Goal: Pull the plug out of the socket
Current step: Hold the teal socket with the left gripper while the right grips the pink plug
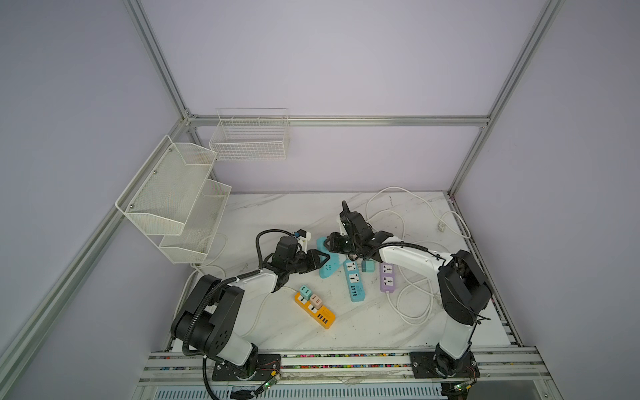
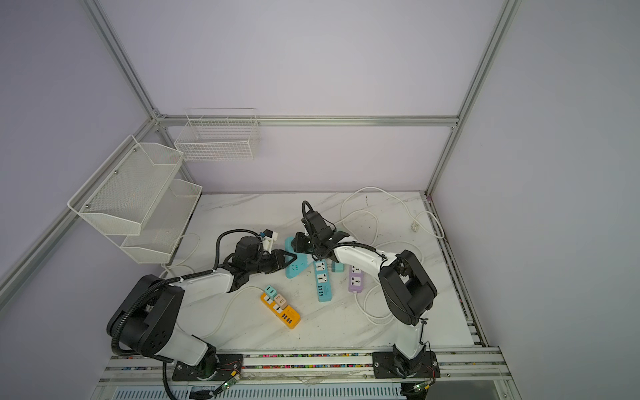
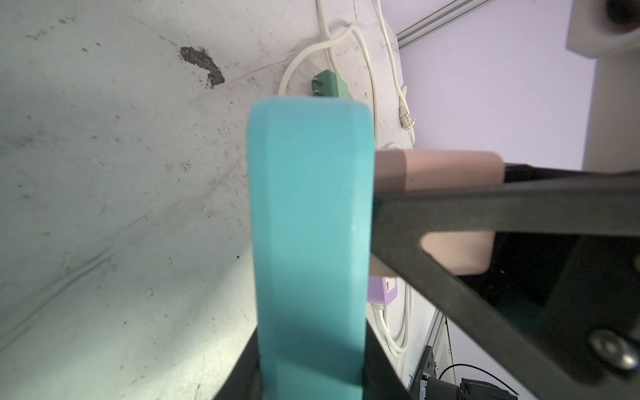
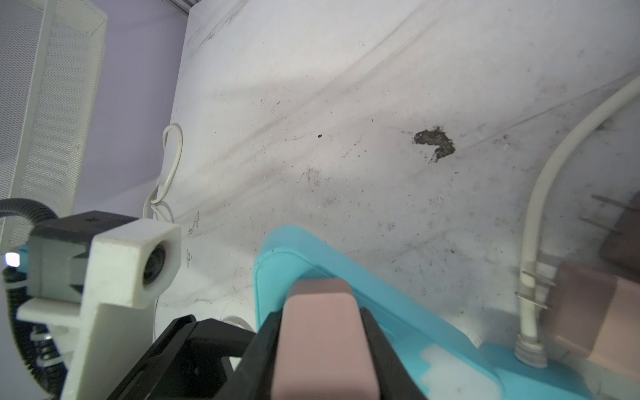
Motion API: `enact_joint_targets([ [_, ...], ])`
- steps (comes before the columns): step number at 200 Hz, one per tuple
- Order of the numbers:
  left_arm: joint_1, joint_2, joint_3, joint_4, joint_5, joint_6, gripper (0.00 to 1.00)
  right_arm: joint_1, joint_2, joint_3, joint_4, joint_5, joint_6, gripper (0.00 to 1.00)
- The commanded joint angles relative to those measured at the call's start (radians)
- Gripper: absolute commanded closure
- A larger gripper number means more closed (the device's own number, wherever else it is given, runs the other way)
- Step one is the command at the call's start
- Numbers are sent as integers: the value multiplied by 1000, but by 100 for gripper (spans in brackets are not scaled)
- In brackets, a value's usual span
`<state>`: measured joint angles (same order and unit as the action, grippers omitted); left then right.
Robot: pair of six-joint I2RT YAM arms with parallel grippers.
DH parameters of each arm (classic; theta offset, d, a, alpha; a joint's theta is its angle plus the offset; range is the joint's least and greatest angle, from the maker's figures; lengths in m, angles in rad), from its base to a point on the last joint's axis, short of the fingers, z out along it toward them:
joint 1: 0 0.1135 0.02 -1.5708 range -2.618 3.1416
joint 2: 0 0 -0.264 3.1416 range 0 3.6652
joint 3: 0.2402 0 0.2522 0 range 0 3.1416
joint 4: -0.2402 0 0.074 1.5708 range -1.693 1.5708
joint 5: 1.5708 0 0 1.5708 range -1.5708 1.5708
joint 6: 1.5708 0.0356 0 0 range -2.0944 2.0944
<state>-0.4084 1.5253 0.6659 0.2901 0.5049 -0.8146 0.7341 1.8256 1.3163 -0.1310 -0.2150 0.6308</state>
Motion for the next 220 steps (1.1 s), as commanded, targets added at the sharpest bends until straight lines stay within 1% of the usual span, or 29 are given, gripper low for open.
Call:
enact_joint_targets([
  [1,-5,-48,101,78,10,32,100,5,-8,1,-32,24,-12,69],
  [32,-6,-47,100,82,17,26,100,0,-38,-2,-33,12,-66,79],
  [50,-5,-50,90,81,8,21,100,-10,-65,-7,-32,8,-83,79],
  [66,-6,-52,83,74,-8,17,100,-9,-81,2,-43,40,-106,81],
  [84,-5,-49,82,64,-42,-4,100,20,-68,29,-58,76,-82,82],
  [99,-4,-39,83,73,-50,-21,100,47,-43,70,-87,90,-88,84],
  [129,-1,-24,94,62,-45,-35,100,40,-48,78,-98,88,-123,84],
  [142,2,-30,84,65,-50,-35,100,2,-76,49,-73,47,-142,84],
  [163,15,-36,71,71,-43,-42,100,-78,-108,-19,4,-89,-94,84],
  [171,18,-33,70,72,-34,-44,100,-83,-116,-32,19,-93,-87,84],
  [177,20,-29,71,72,-31,-47,100,-82,-121,-31,19,-70,-85,84],
  [193,23,-19,73,77,-26,-53,100,-43,-107,-8,15,-45,-86,84],
  [220,22,-12,75,49,-65,-63,100,55,-43,97,-79,44,-138,84],
])
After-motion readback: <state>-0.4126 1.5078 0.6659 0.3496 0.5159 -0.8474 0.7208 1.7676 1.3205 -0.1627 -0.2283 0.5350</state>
